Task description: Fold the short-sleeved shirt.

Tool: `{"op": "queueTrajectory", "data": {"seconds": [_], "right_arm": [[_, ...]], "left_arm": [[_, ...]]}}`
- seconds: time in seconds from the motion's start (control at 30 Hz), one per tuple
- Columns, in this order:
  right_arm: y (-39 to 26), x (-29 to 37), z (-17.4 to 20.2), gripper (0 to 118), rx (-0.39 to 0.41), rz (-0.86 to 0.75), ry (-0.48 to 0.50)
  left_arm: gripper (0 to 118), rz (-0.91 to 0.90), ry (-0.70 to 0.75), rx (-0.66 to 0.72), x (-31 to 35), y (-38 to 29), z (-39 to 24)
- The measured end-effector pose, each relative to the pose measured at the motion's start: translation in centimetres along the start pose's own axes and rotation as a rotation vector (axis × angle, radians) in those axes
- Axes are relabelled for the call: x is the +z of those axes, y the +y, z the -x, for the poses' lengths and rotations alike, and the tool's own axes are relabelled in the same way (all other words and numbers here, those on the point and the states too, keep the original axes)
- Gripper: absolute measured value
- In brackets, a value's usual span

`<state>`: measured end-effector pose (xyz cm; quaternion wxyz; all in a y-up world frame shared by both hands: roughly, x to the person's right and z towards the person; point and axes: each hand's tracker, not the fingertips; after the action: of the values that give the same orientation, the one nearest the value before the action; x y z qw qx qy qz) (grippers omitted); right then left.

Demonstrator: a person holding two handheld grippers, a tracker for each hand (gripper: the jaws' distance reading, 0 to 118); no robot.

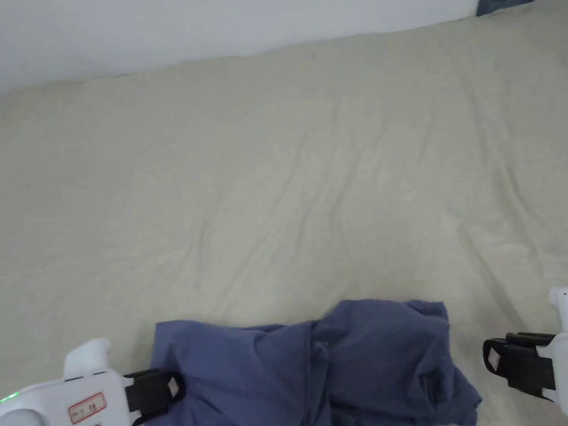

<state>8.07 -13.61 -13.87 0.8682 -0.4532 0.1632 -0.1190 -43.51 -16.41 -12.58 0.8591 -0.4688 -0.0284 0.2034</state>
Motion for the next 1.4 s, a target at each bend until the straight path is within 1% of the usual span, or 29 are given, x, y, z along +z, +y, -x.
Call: {"op": "queueTrajectory", "data": {"seconds": [0.03,0.07,0.23,0.37,0.4,0.47,0.5,0.57,0.63,0.67,0.73,0.8,0.87,0.9,1.0,1.07,1.1,1.13,1.17,1.2,1.23,1.27,1.33,1.4], "right_arm": [[0.0,-0.1,0.1,6,0.003,0.0,0.005],[0.0,-0.2,0.2,6,0.004,0.003,0.008],[-0.1,-0.4,0.4,6,0.01,0.005,0.022],[-0.3,0.0,-0.1,6,0.009,0.001,0.025],[-0.4,0.2,-0.4,6,0.006,-0.004,0.026],[-0.5,0.5,-1.0,6,-0.009,-0.012,0.027],[-0.6,0.7,-1.4,6,-0.019,-0.019,0.028],[-0.7,1.0,-2.1,6,-0.036,-0.025,0.025],[-0.8,1.4,-2.7,6,-0.045,-0.038,0.018],[-0.8,1.6,-3.0,6,-0.053,-0.044,0.02],[-0.8,2.0,-3.6,6,-0.061,-0.051,0.029],[-0.9,2.4,-4.1,6,-0.062,-0.061,0.021],[-0.9,2.8,-4.6,6,-0.062,-0.069,0.01],[-1.0,2.9,-4.8,6,-0.063,-0.075,0.007],[-1.1,3.3,-5.9,6,-0.099,-0.087,0.026],[-1.3,3.5,-6.4,6,-0.108,-0.087,0.019],[-1.4,3.5,-6.7,6,-0.11,-0.083,0.016],[-1.4,3.5,-6.9,6,-0.11,-0.081,0.012],[-1.6,3.5,-7.2,6,-0.114,-0.081,0.008],[-1.6,3.5,-7.4,6,-0.121,-0.08,0.006],[-1.7,3.5,-7.6,6,-0.126,-0.078,0.009],[-1.7,3.5,-7.8,6,-0.13,-0.077,0.008],[-1.8,3.5,-7.9,6,-0.134,-0.08,0.004],[-1.8,3.4,-7.9,6,-0.142,-0.08,0.005]], "left_arm": [[13,-0.001,0.018,0.012,0.5,0.0,0.6],[13,0.002,0.005,0.015,0.9,0.0,1.1],[13,-0.007,0.022,0.021,3.0,-0.3,-0.3],[13,-0.007,0.047,-0.091,4.4,0.3,-4.6],[13,-0.01,0.025,-0.094,4.8,0.4,-5.5],[13,-0.012,-0.062,-0.149,5.6,0.8,-7.9],[13,-0.032,-0.103,-0.148,5.9,1.0,-9.2],[13,-0.018,-0.183,-0.189,6.0,1.4,-11.6],[13,-0.013,-0.196,-0.245,5.2,1.6,-14.5],[13,-0.002,-0.19,-0.234,4.7,1.8,-15.8],[13,0.008,-0.211,-0.342,3.2,1.6,-18.9],[13,0.075,-0.248,-0.383,0.7,1.4,-21.4],[13,0.157,-0.312,-0.392,-1.7,0.7,-23.7],[13,0.197,-0.345,-0.432,-2.8,0.2,-24.6],[13,0.276,-0.309,-0.465,-6.1,-1.2,-27.1],[14,0.26,-0.292,-0.473,-7.3,-1.7,-28.0],[22,0.273,-0.286,-0.462,-7.8,-1.6,-28.2],[37,0.287,-0.292,-0.446,-8.0,-1.5,-28.2],[58,0.308,-0.319,-0.441,-8.2,-1.3,-28.1],[91,0.317,-0.362,-0.407,-8.1,-1.3,-28.1],[108,0.316,-0.39,-0.38,-7.8,-1.2,-28.0],[114,0.321,-0.411,-0.377,-7.5,-1.1,-28.1],[112,0.281,-0.41,-0.374,-6.3,-0.8,-28.0],[112,0.218,-0.371,-0.391,-4.7,-0.1,-27.5]]}}
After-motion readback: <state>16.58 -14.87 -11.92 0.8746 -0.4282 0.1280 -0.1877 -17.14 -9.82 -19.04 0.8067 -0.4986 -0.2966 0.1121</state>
